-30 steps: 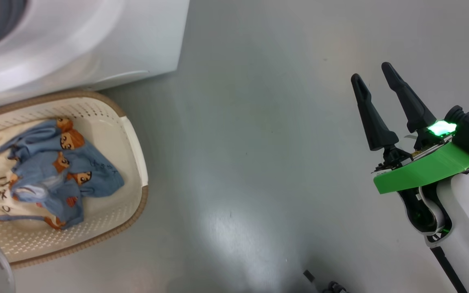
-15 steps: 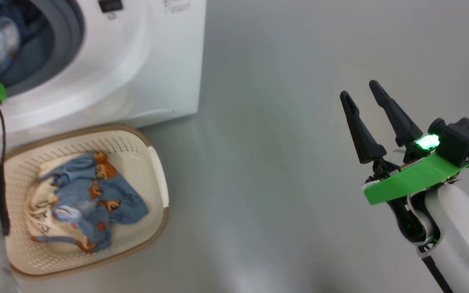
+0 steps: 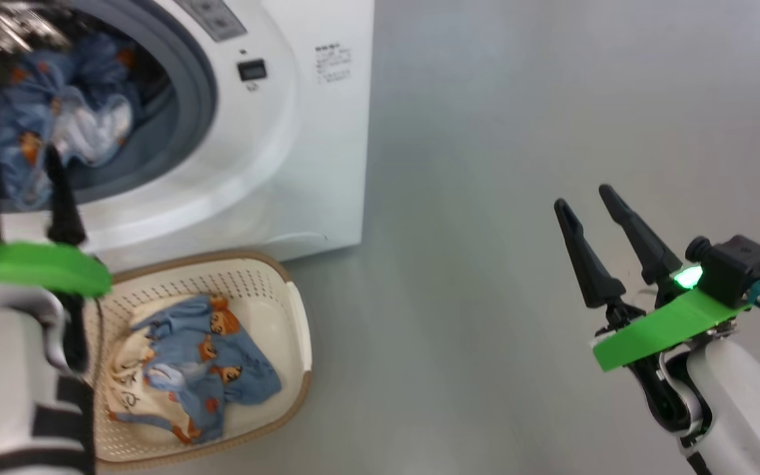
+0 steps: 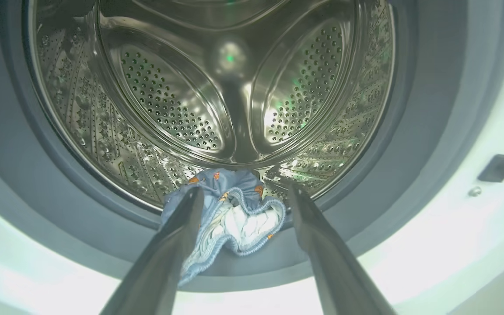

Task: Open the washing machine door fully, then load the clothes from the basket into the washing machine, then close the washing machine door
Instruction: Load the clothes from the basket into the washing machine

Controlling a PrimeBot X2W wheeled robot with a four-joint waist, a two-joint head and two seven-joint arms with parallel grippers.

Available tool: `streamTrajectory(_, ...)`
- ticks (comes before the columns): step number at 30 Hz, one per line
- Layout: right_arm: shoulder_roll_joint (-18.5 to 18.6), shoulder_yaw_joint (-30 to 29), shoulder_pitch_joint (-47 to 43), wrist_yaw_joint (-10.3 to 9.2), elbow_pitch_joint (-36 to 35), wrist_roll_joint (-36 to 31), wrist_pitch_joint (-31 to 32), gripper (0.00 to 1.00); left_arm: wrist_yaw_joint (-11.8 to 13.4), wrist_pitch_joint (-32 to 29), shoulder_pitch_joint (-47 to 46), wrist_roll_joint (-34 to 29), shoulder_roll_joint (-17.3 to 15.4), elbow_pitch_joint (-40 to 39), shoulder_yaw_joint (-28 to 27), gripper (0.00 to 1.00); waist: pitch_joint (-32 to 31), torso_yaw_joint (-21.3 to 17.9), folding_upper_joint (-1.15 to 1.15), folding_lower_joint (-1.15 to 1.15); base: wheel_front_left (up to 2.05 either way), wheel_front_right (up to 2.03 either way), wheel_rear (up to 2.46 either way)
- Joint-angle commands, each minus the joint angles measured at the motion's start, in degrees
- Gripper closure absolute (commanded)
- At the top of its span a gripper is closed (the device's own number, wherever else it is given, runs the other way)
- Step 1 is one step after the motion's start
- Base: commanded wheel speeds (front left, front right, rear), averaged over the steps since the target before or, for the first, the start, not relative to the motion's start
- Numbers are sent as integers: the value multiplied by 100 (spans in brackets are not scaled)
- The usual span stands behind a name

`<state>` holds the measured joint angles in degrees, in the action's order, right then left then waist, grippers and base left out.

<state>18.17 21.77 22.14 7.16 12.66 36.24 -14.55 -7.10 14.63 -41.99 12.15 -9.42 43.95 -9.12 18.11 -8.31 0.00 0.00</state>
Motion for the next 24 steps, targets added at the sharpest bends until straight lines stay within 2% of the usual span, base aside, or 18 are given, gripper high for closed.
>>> streamTrajectory(1,76,31,-150,33,-90,-24,-45,0,-18,36,210,58,-157,-262,-62,0,-311,195,0,0,0,0,0)
streamTrajectory(12,77,0,-474,33,19,-87,-45,0,-8,37,1869,-14,268,-1625,210,0,-930,447,0,0,0,0,0)
streamTrajectory(24,131,-56,-642,33,37,-139,-45,0,171,37,2836,117,523,-2421,270,0,-1188,555,0,0,0,0,0)
